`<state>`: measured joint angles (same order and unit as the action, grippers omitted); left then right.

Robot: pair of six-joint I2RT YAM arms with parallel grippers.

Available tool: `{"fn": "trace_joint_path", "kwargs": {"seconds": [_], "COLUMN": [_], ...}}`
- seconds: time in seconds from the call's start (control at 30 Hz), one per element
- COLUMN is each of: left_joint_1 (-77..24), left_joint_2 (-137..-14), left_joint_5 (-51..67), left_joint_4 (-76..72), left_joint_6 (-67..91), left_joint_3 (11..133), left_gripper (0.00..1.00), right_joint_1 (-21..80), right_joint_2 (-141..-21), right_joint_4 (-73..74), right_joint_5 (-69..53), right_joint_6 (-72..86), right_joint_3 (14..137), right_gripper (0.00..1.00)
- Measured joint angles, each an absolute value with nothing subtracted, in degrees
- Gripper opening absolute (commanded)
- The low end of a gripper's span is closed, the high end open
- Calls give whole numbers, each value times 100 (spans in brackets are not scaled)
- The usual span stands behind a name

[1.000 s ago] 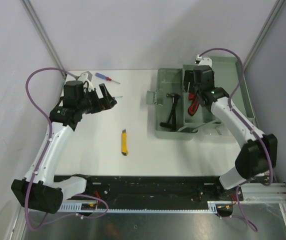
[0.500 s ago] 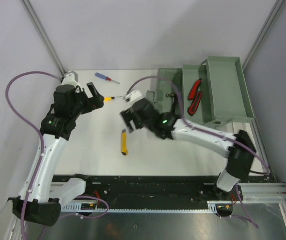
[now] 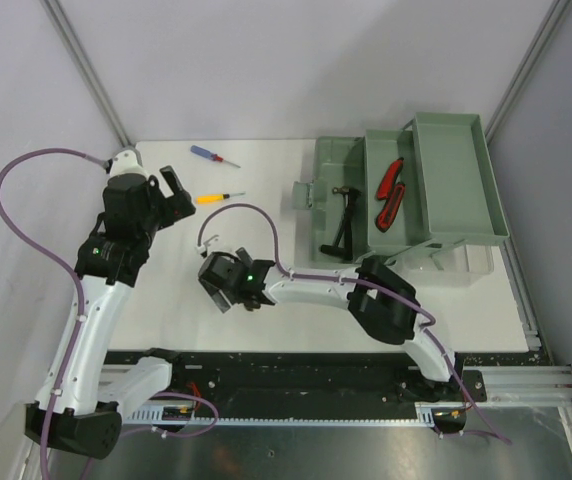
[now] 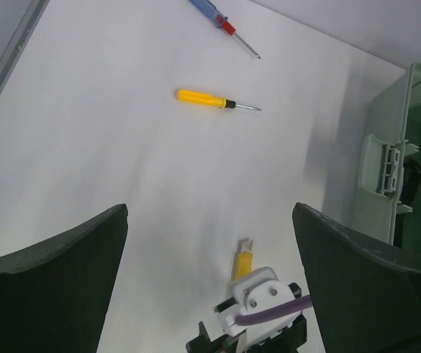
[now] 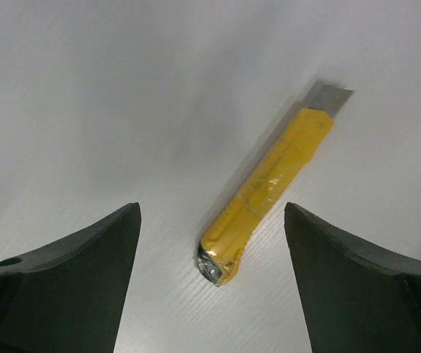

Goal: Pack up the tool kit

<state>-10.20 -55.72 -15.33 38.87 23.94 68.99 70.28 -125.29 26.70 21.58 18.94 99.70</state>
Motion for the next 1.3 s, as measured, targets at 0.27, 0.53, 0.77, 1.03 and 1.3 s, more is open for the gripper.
{"fn": "trace_joint_path", "kwargs": {"seconds": [0.27, 0.53, 0.77, 1.03, 1.3], "left_joint_1": [-1020, -1020, -1020, -1020, -1020], "left_joint_2": [-5572, -5625, -5669, -5688, -5699], "left_joint_5": [-1544, -1507, -1476, -1400, -1236], "left_joint_4": [3918, 3916, 3918, 3916, 3916], "left_joint_6": [2394, 2394, 2392, 2390, 2357], "left_joint_3": [6899, 6899, 6897, 6897, 6897], "left_gripper": [98, 99, 99, 99, 99], "right_joint_1": [6799, 6530, 6506, 6475, 6390], "right_joint_2": [-12532, -12481, -12464, -12381, -11740], "right_joint_4": [2801, 2624, 2578, 2620, 2853], "right_joint_5": [2112, 1664, 1605, 1601, 1612], "right_joint_6": [2340, 2630, 2646, 2574, 2237], "right_joint_3": [9850, 9312, 9271, 9198, 9070], "right_gripper": [69, 48, 22, 8, 8]}}
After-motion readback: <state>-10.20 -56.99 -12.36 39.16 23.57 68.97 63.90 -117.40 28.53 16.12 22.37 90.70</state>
